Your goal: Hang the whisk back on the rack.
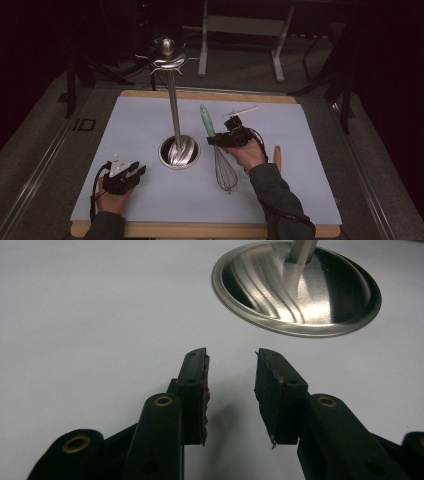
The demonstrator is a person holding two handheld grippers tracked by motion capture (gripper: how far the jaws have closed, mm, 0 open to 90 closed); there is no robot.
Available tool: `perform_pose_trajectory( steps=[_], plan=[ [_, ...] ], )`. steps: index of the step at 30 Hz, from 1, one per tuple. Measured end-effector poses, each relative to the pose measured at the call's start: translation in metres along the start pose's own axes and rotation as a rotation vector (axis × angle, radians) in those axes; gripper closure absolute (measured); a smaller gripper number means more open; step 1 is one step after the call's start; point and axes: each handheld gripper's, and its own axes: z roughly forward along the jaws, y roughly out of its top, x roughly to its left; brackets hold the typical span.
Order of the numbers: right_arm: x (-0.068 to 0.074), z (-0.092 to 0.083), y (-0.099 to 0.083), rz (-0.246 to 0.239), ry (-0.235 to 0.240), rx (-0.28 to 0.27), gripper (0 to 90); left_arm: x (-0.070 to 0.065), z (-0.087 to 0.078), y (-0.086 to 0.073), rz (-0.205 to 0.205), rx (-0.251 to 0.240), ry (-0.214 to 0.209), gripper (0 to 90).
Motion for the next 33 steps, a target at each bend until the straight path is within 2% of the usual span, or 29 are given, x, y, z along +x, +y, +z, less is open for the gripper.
perform_pose_trajectory(
  steps=[15,20,29,33],
  plan=[
    [0.003,-0.006,-0.001,-0.008,0.010,-0.032,69.3,0.000,0.002,0.001,0.001,0.020,0.002,66.0],
    [0.006,-0.007,0.000,-0.005,0.036,-0.055,69.2,0.000,0.002,0.001,0.002,0.017,0.003,66.0],
    [0.018,-0.009,0.005,-0.064,0.061,-0.094,69.3,-0.001,0.002,0.001,0.006,0.014,0.006,66.0],
    [0.021,-0.012,0.005,-0.072,0.068,-0.108,69.3,0.000,0.001,0.001,-0.003,0.014,0.007,66.1]
  ],
)
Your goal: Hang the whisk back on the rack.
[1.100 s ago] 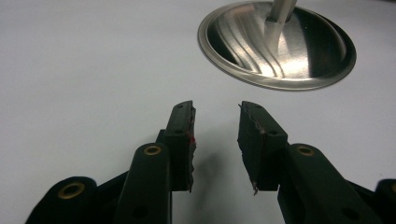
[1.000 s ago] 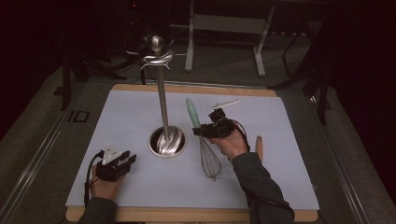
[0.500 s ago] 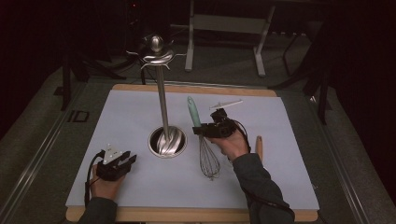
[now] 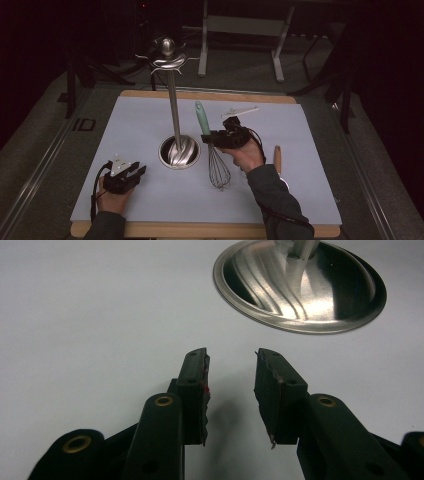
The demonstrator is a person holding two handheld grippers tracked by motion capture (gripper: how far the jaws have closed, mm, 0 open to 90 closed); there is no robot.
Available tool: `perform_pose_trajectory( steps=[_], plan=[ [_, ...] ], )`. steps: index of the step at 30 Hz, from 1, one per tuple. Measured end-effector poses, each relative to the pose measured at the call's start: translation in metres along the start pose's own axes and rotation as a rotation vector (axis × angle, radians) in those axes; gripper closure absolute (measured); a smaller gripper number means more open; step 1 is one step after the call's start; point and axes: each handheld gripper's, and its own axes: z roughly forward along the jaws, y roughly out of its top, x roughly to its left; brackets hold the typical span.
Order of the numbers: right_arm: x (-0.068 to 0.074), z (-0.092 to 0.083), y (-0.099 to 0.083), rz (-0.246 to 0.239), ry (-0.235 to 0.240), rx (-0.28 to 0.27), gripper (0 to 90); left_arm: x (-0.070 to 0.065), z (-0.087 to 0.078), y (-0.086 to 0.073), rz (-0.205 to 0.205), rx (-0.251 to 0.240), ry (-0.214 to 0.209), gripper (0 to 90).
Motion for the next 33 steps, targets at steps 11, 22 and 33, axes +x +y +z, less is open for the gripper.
perform_pose_trajectory(
  steps=[11,22,33],
  plan=[
    [0.007,-0.001,0.006,-0.004,0.005,-0.031,69.3,0.003,-0.001,0.000,-0.025,-0.014,-0.010,66.3],
    [0.013,-0.003,0.008,-0.026,0.017,-0.050,69.3,0.003,-0.001,0.000,-0.025,-0.012,-0.012,66.3],
    [0.012,-0.007,0.008,-0.027,0.017,-0.065,69.3,0.003,-0.001,0.000,-0.026,-0.010,-0.012,66.3]
  ],
)
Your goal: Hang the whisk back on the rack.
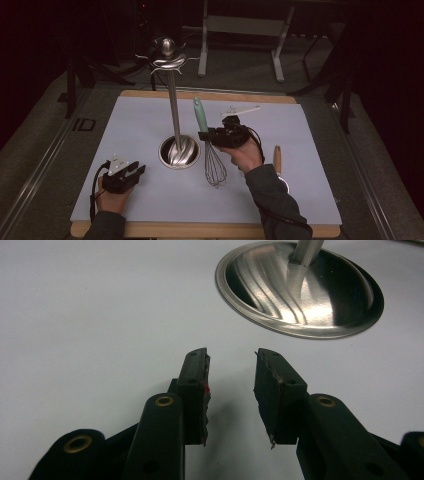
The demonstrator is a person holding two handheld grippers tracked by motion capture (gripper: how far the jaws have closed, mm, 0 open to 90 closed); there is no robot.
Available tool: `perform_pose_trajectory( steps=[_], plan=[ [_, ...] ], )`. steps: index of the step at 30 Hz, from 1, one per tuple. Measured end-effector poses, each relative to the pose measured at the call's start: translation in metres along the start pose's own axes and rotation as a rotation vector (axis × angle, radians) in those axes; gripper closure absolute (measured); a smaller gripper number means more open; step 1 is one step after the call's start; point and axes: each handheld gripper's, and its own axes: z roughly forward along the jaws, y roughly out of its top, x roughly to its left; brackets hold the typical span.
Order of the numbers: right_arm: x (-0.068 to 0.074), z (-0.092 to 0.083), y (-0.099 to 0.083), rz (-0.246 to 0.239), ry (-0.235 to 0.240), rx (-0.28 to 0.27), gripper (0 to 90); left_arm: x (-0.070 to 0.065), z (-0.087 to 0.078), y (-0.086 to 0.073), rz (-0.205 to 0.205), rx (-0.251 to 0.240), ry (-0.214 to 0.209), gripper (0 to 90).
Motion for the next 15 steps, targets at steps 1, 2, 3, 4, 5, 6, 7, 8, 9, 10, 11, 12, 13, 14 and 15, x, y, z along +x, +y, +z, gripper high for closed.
perform_pose_trajectory(
  steps=[1,2,3,4,5,6,7,8,9,10,11,12,13,14,15],
  plan=[
    [0.0002,0.0000,0.0003,-0.001,0.002,0.000,69.2,0.0000,0.0000,0.0000,-0.001,0.000,0.000,66.3],
    [0.0006,0.0000,0.0007,-0.002,0.003,-0.001,69.3,0.0001,0.0001,0.0000,-0.002,0.001,-0.001,66.3],
    [0.0011,-0.0002,0.0013,-0.003,0.003,-0.001,69.3,0.0000,0.0000,0.0000,-0.002,0.000,0.000,66.3],
    [0.0014,-0.0001,0.0017,-0.005,0.005,-0.002,69.3,0.0000,0.0000,-0.0001,-0.003,0.000,0.000,66.2],
    [0.0020,-0.0001,0.0024,-0.006,0.006,-0.003,69.3,0.0000,0.0000,-0.0001,-0.003,0.000,0.000,66.2],
    [0.0022,-0.0001,0.0028,-0.009,0.006,-0.005,69.3,0.0000,0.0000,0.0000,-0.003,0.000,0.000,66.2],
    [0.0027,0.0000,0.0034,-0.011,0.010,-0.008,69.3,0.0000,0.0000,0.0000,-0.003,0.000,0.000,66.2],
    [0.0036,-0.0001,0.0039,-0.010,0.009,-0.010,69.3,0.0000,0.0000,0.0000,-0.004,0.000,0.000,66.2],
    [0.0043,-0.0002,0.0043,-0.012,0.010,-0.012,69.3,0.0001,0.0001,0.0000,-0.003,0.000,0.000,66.2],
    [0.0050,-0.0004,0.0047,-0.015,0.013,-0.013,69.3,0.0001,0.0001,0.0000,-0.003,0.000,-0.001,66.2],
    [0.0056,-0.0006,0.0051,-0.017,0.015,-0.015,69.3,0.0001,0.0000,-0.0001,-0.003,0.000,-0.001,66.2],
    [0.0063,-0.0008,0.0054,-0.020,0.016,-0.015,69.3,0.0000,-0.0001,-0.0001,-0.002,0.000,0.000,66.2],
    [0.0068,-0.0010,0.0057,-0.021,0.016,-0.016,69.2,-0.0001,-0.0001,-0.0001,0.000,-0.001,0.000,66.2],
    [0.0074,-0.0014,0.0061,-0.024,0.016,-0.016,69.3,0.0000,-0.0001,-0.0001,0.001,-0.001,0.000,66.2],
    [0.0080,-0.0019,0.0066,-0.028,0.019,-0.019,69.3,-0.0001,-0.0002,-0.0001,0.000,-0.001,0.000,66.2]
  ],
)
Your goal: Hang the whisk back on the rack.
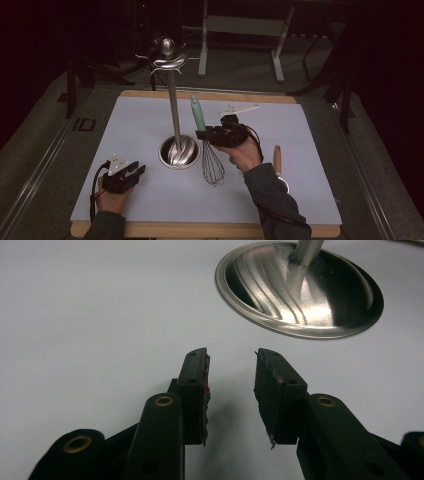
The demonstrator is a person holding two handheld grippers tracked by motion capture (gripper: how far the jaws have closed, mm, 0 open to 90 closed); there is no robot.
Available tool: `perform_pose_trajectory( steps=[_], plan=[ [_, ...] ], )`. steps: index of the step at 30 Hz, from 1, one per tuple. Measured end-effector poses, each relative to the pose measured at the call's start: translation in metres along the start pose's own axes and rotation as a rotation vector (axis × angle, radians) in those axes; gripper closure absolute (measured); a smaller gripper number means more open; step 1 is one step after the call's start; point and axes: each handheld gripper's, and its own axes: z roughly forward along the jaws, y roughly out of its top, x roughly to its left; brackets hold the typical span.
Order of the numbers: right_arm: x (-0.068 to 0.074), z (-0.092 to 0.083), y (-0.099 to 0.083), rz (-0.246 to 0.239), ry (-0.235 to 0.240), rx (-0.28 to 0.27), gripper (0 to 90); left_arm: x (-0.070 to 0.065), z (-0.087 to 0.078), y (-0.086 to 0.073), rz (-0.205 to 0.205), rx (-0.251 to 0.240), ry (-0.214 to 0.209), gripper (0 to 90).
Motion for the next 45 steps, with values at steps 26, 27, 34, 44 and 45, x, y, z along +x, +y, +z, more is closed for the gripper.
perform_pose_trajectory(
  steps=[26,27,34,44,45],
  plan=[
    [0.014,-0.016,0.020,-0.094,0.027,-0.065,69.3,0.000,0.000,0.000,0.001,-0.004,0.003,66.1],
    [0.015,-0.017,0.021,-0.096,0.026,-0.067,69.3,0.000,0.000,0.000,0.002,-0.004,0.003,66.1],
    [0.014,-0.020,0.027,-0.101,0.035,-0.076,69.3,-0.001,-0.001,0.000,0.007,-0.005,0.003,66.2],
    [0.014,-0.026,0.034,-0.110,0.036,-0.102,69.3,-0.001,-0.001,0.000,0.011,-0.006,0.004,66.8],
    [0.014,-0.027,0.035,-0.109,0.037,-0.105,69.3,-0.001,-0.001,0.000,0.012,-0.007,0.005,66.8]
  ],
)
